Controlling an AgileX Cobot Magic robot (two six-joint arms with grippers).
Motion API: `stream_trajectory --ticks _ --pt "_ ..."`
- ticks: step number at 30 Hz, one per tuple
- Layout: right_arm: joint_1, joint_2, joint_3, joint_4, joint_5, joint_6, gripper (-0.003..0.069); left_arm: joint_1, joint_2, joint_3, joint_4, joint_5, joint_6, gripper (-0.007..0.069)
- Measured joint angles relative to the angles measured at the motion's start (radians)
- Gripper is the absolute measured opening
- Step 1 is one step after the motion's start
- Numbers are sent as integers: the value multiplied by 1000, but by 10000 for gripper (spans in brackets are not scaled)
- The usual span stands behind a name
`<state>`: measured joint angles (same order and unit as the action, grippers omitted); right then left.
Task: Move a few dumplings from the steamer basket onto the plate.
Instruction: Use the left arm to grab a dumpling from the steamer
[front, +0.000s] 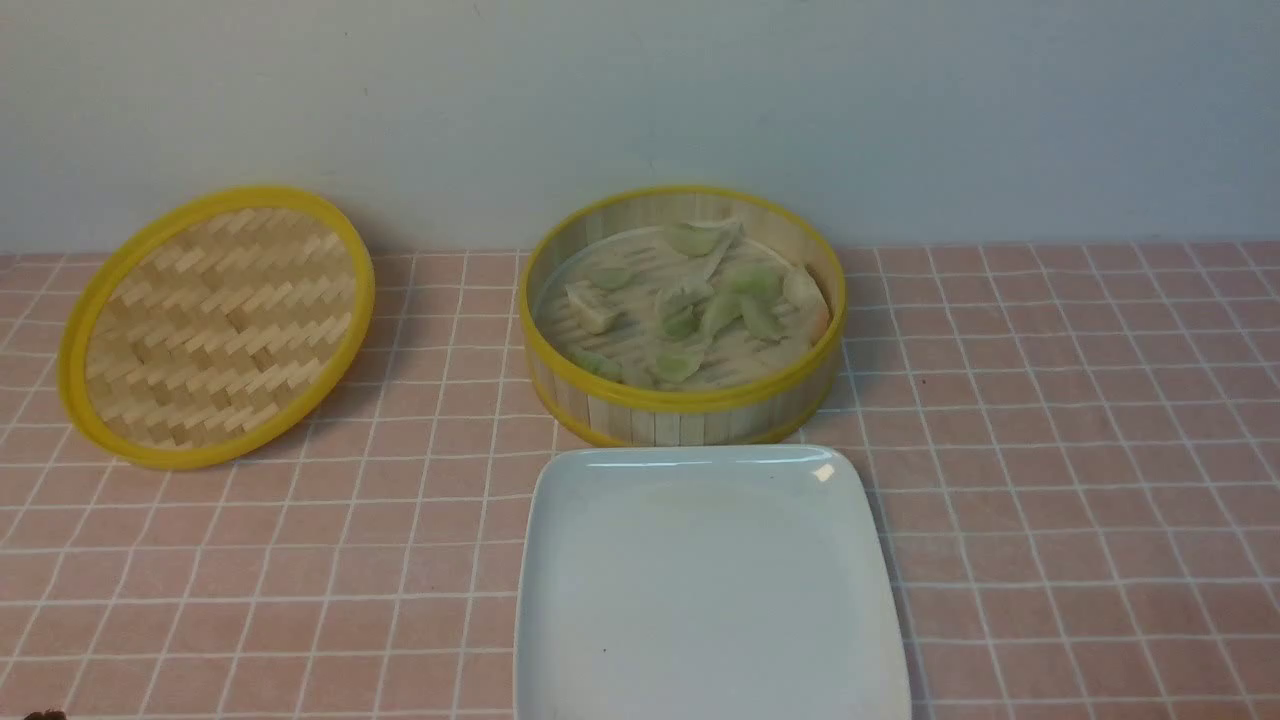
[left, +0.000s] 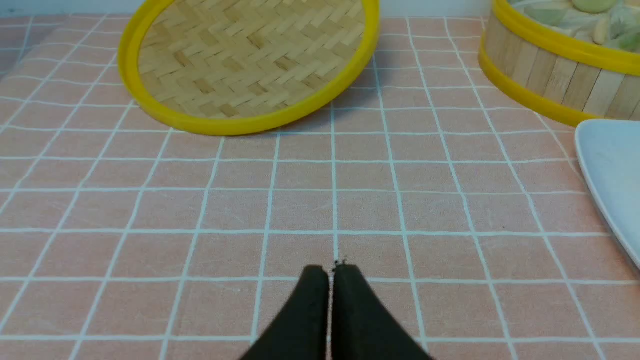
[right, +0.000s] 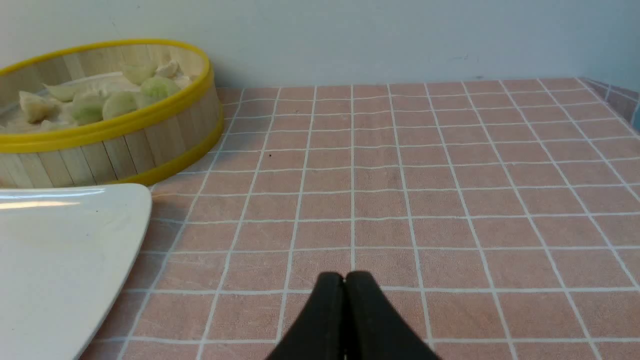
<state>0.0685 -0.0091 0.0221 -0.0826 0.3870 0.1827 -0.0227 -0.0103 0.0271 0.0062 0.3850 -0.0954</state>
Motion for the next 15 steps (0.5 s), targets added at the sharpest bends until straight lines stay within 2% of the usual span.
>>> stream_trajectory --ticks 9,15 --pt "0 0 0 0 0 0 -15 0 0 0 0 0 0 -6" --pt "0 0 0 0 0 0 -15 0 0 0 53 0 11 -6"
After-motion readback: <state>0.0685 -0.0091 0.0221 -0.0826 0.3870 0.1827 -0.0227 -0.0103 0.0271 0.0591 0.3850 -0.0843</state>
